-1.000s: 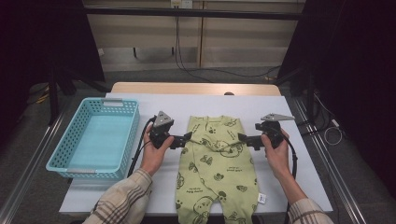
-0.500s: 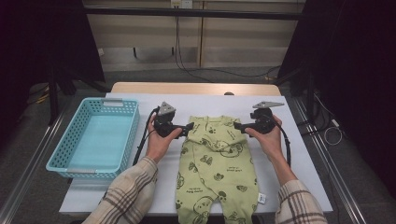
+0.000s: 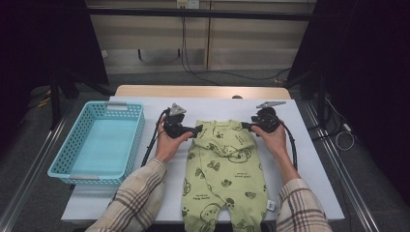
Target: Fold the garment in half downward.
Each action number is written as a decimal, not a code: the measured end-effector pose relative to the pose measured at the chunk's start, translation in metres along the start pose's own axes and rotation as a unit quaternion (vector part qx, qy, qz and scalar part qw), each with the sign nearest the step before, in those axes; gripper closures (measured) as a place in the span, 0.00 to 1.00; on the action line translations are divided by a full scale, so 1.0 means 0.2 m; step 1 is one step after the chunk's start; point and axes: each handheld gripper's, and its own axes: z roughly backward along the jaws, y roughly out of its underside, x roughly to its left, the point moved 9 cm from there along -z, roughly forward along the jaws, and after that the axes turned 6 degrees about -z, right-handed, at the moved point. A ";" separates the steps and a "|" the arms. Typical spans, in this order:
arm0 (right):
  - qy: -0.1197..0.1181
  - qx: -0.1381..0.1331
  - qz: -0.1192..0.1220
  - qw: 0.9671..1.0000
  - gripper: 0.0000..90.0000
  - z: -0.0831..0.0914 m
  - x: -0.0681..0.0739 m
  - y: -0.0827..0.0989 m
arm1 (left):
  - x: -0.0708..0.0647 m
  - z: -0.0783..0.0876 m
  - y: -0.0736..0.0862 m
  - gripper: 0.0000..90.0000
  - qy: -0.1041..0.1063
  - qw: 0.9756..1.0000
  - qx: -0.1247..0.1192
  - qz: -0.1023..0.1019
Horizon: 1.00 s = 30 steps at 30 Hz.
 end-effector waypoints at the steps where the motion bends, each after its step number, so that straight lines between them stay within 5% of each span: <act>1: 0.002 0.004 -0.001 1.000 0.51 -0.01 -0.01 0.01 | 0.02 0.00 0.02 0.05 -0.003 1.000 0.017 -0.009; 2: -0.001 0.008 0.000 1.000 0.52 -0.02 -0.02 0.02 | 0.02 -0.02 0.01 0.06 -0.007 1.000 0.006 0.008; 6: 0.007 0.015 0.003 1.000 0.52 -0.05 -0.03 0.05 | 0.06 -0.03 0.05 0.08 -0.007 1.000 0.025 -0.009; 8: 0.004 0.022 0.001 1.000 0.53 -0.06 -0.03 0.06 | 0.07 -0.04 0.06 0.09 -0.012 1.000 0.023 0.003; 13: 0.000 0.027 0.005 1.000 0.58 -0.08 -0.03 0.08 | 0.09 -0.03 0.08 0.09 -0.009 0.999 0.041 -0.003; 14: -0.001 0.024 0.006 1.000 0.59 -0.08 -0.03 0.08 | 0.08 -0.05 0.07 0.09 -0.012 0.999 0.029 0.016; 15: -0.002 0.024 0.004 1.000 0.61 -0.08 -0.02 0.08 | 0.09 -0.05 0.08 0.10 -0.005 0.999 0.046 0.001; 17: -0.004 0.026 0.006 1.000 0.68 -0.08 -0.01 0.08 | 0.08 -0.06 0.08 0.12 -0.002 0.999 0.046 0.017; 22: -0.014 0.022 -0.002 1.000 0.82 -0.08 0.01 0.09 | 0.07 -0.10 0.10 0.13 0.009 0.997 0.070 -0.005; 25: -0.018 0.016 -0.006 1.000 0.94 -0.08 0.01 0.09 | 0.06 -0.12 0.10 0.18 0.014 0.996 0.084 -0.010; 30: -0.007 0.016 -0.007 1.000 0.96 -0.09 0.02 0.08 | 0.06 -0.15 0.10 0.37 0.029 0.995 0.096 -0.003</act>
